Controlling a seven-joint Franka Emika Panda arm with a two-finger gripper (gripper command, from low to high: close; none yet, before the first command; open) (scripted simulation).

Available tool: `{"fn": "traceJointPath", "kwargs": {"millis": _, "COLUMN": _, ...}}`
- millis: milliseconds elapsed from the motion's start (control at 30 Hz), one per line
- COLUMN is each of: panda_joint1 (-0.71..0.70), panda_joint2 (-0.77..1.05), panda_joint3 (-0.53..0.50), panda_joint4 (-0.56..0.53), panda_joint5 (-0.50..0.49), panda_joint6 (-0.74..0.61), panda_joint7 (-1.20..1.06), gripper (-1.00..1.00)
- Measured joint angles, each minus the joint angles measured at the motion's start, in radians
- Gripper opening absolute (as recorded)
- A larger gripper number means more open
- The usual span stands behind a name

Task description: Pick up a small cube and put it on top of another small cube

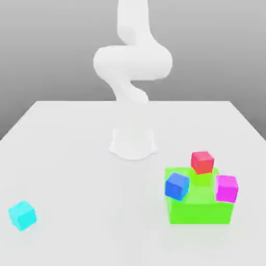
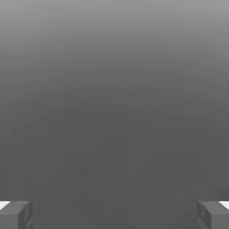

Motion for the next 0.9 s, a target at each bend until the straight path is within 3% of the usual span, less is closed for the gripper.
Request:
{"fn": "traceJointPath", "kwargs": {"millis": 600, "panda_joint1": -0.174, "panda_joint2": 0.658, "panda_joint3": -0.254, "panda_joint4": -0.137, "panda_joint5": 0.103, "panda_joint6": 0.281, "panda_joint7": -0.073, "gripper": 0.00}}
{"fn": "traceJointPath", "kwargs": {"millis": 900, "panda_joint1": -0.315, "panda_joint2": 0.991, "panda_joint3": -0.262, "panda_joint4": -0.183, "panda_joint5": 0.227, "panda_joint6": 0.432, "panda_joint7": -0.162, "gripper": 0.00}}
